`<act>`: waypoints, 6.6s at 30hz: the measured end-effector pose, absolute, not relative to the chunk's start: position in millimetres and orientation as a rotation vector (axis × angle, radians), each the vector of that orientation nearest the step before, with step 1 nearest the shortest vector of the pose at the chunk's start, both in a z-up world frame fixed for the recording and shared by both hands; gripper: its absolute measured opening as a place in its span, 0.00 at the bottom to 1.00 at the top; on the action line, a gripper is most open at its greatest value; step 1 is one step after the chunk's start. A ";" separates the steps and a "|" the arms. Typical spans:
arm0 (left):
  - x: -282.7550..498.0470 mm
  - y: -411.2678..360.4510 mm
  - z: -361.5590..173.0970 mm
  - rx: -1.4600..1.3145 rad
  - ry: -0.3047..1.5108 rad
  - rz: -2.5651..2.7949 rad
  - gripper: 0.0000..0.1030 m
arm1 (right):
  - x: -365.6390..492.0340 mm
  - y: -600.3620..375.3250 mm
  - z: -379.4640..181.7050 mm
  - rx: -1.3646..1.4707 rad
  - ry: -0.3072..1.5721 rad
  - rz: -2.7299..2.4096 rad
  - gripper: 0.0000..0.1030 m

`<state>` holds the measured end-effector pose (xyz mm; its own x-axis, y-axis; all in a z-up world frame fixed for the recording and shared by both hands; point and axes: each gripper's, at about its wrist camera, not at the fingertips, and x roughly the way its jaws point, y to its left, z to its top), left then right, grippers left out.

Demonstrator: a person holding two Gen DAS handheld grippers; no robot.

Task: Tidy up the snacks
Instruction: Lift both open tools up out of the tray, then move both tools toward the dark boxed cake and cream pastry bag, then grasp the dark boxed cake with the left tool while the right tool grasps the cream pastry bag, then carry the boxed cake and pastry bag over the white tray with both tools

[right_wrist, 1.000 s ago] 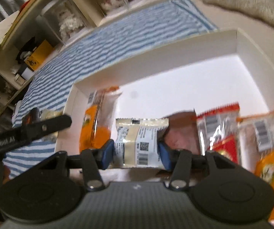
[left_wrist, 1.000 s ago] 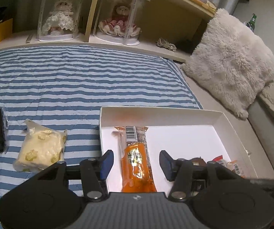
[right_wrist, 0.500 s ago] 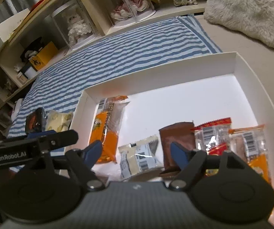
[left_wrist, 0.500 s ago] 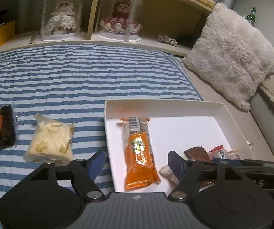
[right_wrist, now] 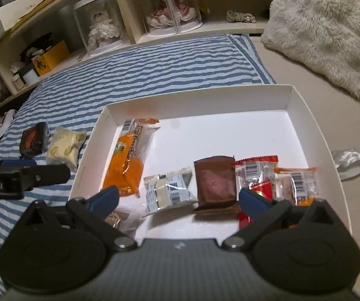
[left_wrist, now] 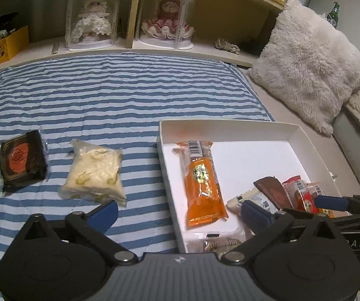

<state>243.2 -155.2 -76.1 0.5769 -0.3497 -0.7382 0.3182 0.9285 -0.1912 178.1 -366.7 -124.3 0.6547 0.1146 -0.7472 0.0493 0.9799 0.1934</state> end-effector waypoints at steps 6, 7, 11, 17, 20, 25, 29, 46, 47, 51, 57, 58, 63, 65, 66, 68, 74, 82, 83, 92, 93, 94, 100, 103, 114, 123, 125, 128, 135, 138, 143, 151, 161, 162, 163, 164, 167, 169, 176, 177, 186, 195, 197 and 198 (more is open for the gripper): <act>235.2 -141.7 -73.2 -0.060 0.862 -0.373 1.00 | 164.3 -360.6 -116.3 0.189 0.831 0.035 1.00; 234.1 -139.3 -72.5 -0.061 0.863 -0.371 1.00 | 162.5 -359.7 -114.8 0.188 0.827 0.037 1.00; 231.3 -129.5 -69.9 -0.069 0.870 -0.367 1.00 | 155.3 -350.4 -107.8 0.175 0.809 0.046 1.00; 226.2 -114.1 -65.0 -0.058 0.865 -0.348 1.00 | 152.8 -340.0 -102.3 0.157 0.794 0.050 1.00; 223.3 -104.1 -62.0 -0.053 0.861 -0.344 1.00 | 153.9 -334.9 -100.2 0.157 0.783 0.051 1.00; 217.6 -82.4 -54.7 -0.028 0.830 -0.320 1.00 | 156.9 -325.0 -97.3 0.154 0.760 0.070 1.00; 214.6 -59.4 -50.5 -0.028 0.811 -0.290 1.00 | 159.4 -317.1 -97.2 0.151 0.743 0.083 1.00; 250.4 2.5 -60.0 -0.153 0.769 -0.162 1.00 | 195.1 -251.4 -98.9 0.197 0.702 0.242 1.00; 256.0 2.6 -60.3 -0.160 0.765 -0.159 1.00 | 200.6 -246.6 -99.2 0.202 0.702 0.250 1.00; 281.4 5.8 -65.6 -0.183 0.767 -0.129 1.00 | 224.9 -230.4 -102.1 0.259 0.697 0.296 0.94; 317.4 11.5 -86.3 -0.243 0.799 -0.094 1.00 | 267.3 -209.1 -118.7 0.368 0.755 0.289 0.82; 322.4 11.9 -90.2 -0.245 0.805 -0.089 1.00 | 272.5 -206.0 -121.0 0.373 0.759 0.275 0.82; 341.5 17.2 -109.3 -0.255 0.831 -0.072 1.00 | 289.5 -186.8 -137.5 0.337 0.780 0.233 0.82; 347.5 18.9 -116.3 -0.267 0.838 -0.059 1.00 | 293.5 -186.7 -146.1 0.356 0.780 0.216 0.82; 349.9 19.5 -119.2 -0.275 0.842 -0.057 1.00 | 294.5 -186.7 -150.1 0.358 0.775 0.198 0.82; 352.5 20.5 -125.5 -0.313 0.840 -0.057 1.00 | 293.9 -184.6 -153.4 0.321 0.747 0.179 0.82; 355.8 16.9 -130.0 -0.307 0.820 -0.055 0.99 | 296.3 -170.0 -159.7 0.150 0.751 0.191 0.77; 348.6 14.3 -127.2 -0.248 0.833 -0.063 0.76 | 283.2 -159.8 -161.5 -0.045 0.738 0.259 0.44; 347.3 14.0 -126.6 -0.243 0.838 -0.069 0.75 | 281.3 -160.8 -161.0 -0.047 0.740 0.273 0.40; 320.5 25.4 -117.6 -0.193 0.896 -0.115 0.71 | 259.6 -171.3 -153.1 -0.023 0.770 0.413 0.22; 317.0 26.7 -116.5 -0.187 0.900 -0.116 0.71 | 256.0 -171.0 -151.7 -0.021 0.768 0.432 0.20; 314.3 27.4 -115.5 -0.182 0.901 -0.118 0.71 | 252.6 -170.8 -149.8 -0.019 0.768 0.449 0.19; 293.3 39.2 -101.2 -0.179 0.888 -0.117 0.70 | 231.7 -175.8 -131.7 0.017 0.766 0.556 0.12; 281.5 46.5 -91.4 -0.163 0.875 -0.113 0.70 | 223.4 -180.5 -124.4 0.045 0.781 0.635 0.10; 243.3 58.2 -82.7 -0.113 0.900 -0.132 0.62 | 218.4 -189.3 -122.9 -0.007 0.823 0.614 0.01; 234.9 48.6 -84.2 -0.045 0.909 -0.158 0.64 | 207.8 -191.5 -130.2 0.255 0.907 0.469 0.50; 236.4 49.7 -83.8 -0.041 0.901 -0.150 0.65 | 204.1 -187.1 -133.4 0.327 0.915 0.411 0.71; 241.5 51.5 -85.6 -0.027 0.907 -0.157 0.74 | 198.0 -177.2 -138.0 0.382 0.926 0.337 0.80; 253.5 47.8 -93.1 0.087 0.923 -0.199 0.84 | 199.7 -154.0 -153.4 0.399 0.961 0.115 0.89; 257.9 50.9 -96.6 0.080 0.933 -0.216 0.84 | 205.2 -138.7 -161.8 0.394 0.982 0.098 0.89; 265.4 54.4 -105.6 0.070 0.958 -0.233 0.85 | 213.7 -121.1 -176.1 0.420 1.010 0.031 0.87; 274.8 52.1 -119.2 0.104 0.982 -0.304 0.91 | 216.5 -119.8 -182.0 0.412 1.006 0.021 0.69; 269.4 41.9 -122.9 0.121 1.051 -0.408 0.90 | 216.0 -127.5 -177.8 0.287 0.977 0.137 0.54; 268.9 40.8 -122.4 0.117 1.051 -0.407 0.87 | 214.8 -128.0 -176.8 0.276 0.973 0.141 0.53; 268.8 40.3 -122.5 0.112 1.048 -0.391 0.84 | 213.6 -128.1 -176.0 0.264 0.969 0.143 0.53; 269.6 40.0 -122.6 0.100 1.046 -0.366 0.82 | 209.3 -131.2 -175.0 0.254 0.964 0.147 0.52; 272.8 40.9 -124.5 0.052 1.041 -0.314 0.77 | 207.3 -134.8 -173.4 0.237 0.956 0.152 0.52; 273.3 39.6 -126.6 0.043 1.040 -0.299 0.75 | 205.4 -137.5 -172.1 0.233 0.952 0.160 0.52; 266.8 36.9 -114.3 0.041 1.004 -0.286 0.69 | 198.8 -150.5 -158.1 0.208 0.913 0.196 0.51; 264.3 37.4 -111.1 0.036 0.992 -0.284 0.68 | 198.4 -152.7 -154.6 0.206 0.906 0.204 0.51; 237.6 35.7 -71.6 -0.049 0.863 -0.243 0.68 | 196.5 -179.7 -123.9 0.194 0.827 0.262 0.51; 217.4 26.1 -46.0 -0.130 0.788 -0.195 0.68 | 193.6 -204.5 -90.9 0.178 0.747 0.315 0.51; 213.7 23.5 -40.3 -0.137 0.771 -0.180 0.68 | 191.9 -210.7 -83.0 0.168 0.728 0.326 0.51; 211.9 21.5 -37.5 -0.138 0.763 -0.175 0.68 | 190.9 -215.1 -79.3 0.163 0.719 0.332 0.51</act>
<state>211.9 21.5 -37.5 0.7095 -0.2071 -0.6736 0.1071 0.9764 -0.1874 190.9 -215.1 -79.3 0.7033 0.3521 -0.6175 -0.2414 0.9354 0.2584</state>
